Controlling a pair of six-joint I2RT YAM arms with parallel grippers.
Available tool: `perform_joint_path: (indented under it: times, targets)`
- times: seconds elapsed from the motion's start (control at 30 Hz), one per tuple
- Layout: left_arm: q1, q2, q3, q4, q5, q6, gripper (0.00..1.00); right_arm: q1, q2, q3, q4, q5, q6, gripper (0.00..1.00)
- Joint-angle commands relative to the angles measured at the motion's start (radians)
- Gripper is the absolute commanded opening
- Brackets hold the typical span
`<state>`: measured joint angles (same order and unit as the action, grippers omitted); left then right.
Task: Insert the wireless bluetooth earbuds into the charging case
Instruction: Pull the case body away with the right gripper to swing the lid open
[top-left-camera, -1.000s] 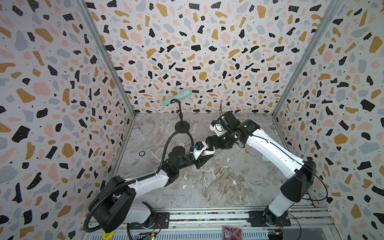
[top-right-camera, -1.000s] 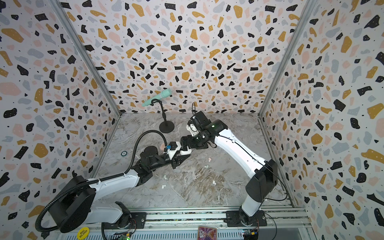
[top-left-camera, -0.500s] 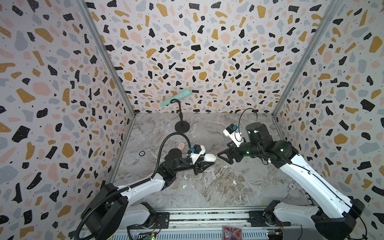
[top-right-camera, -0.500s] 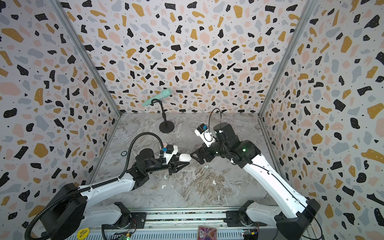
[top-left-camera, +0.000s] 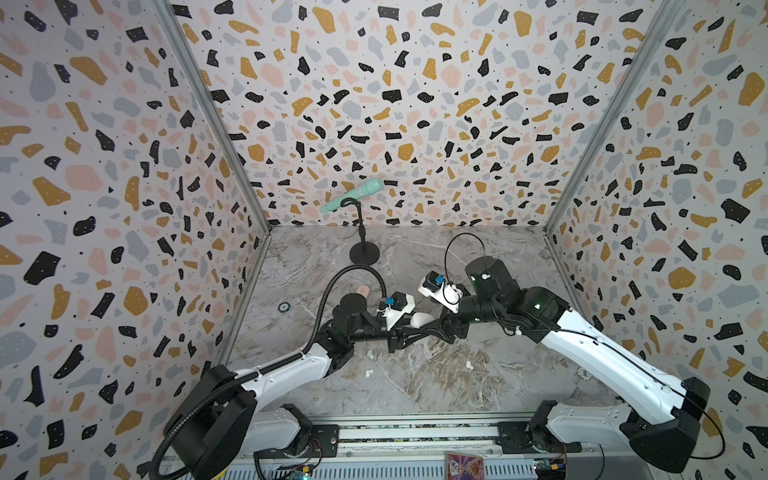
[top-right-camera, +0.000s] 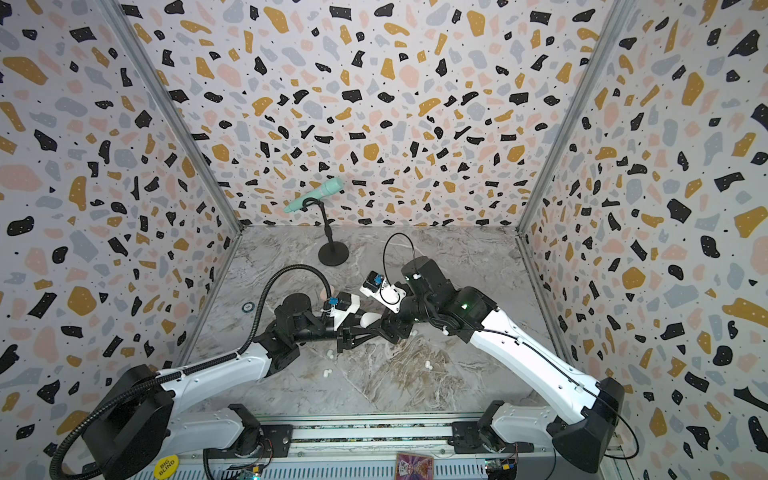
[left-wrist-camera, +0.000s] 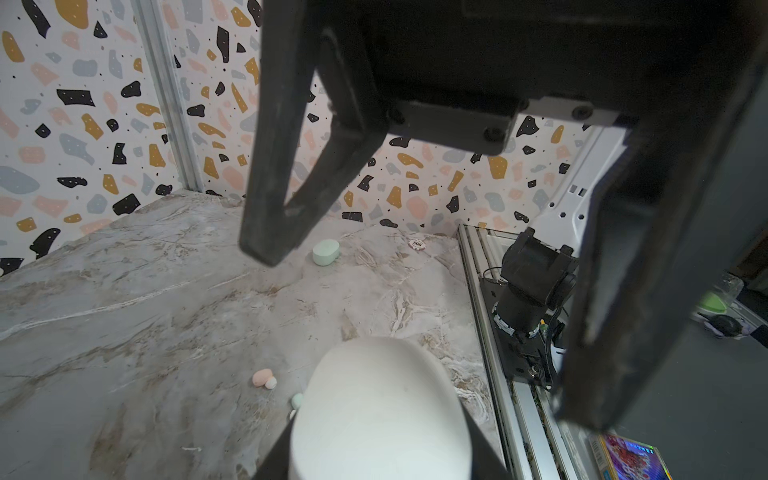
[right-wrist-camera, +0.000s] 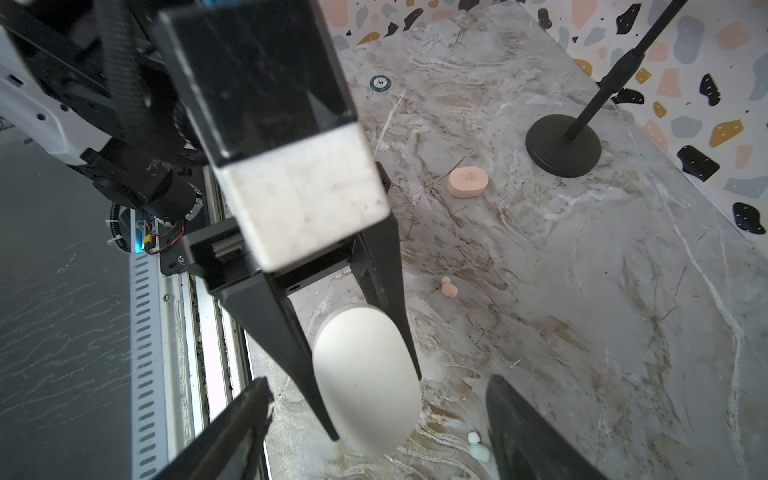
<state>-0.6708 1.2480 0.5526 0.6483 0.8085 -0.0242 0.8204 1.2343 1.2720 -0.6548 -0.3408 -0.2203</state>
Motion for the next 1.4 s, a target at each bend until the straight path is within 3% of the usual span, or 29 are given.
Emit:
perform_joint_path:
  times: [0.0,0.83,1.1,1.37]
  targets:
    - [-0.006,-0.028,0.021,0.006,0.021,0.033,0.19,0.007,-0.004,0.010,-0.014,0.038,-0.036,0.81]
    - [-0.006,-0.064,0.018,0.001,0.021,0.035,0.16,0.025,0.052,-0.002,-0.043,0.138,-0.038,0.75]
    - [-0.007,-0.074,0.012,-0.002,0.026,0.035,0.16,0.021,0.053,0.021,-0.012,0.277,0.014,0.74]
    - [-0.015,-0.080,0.012,-0.018,0.025,0.049,0.15,-0.004,0.051,0.070,0.017,0.313,0.043,0.74]
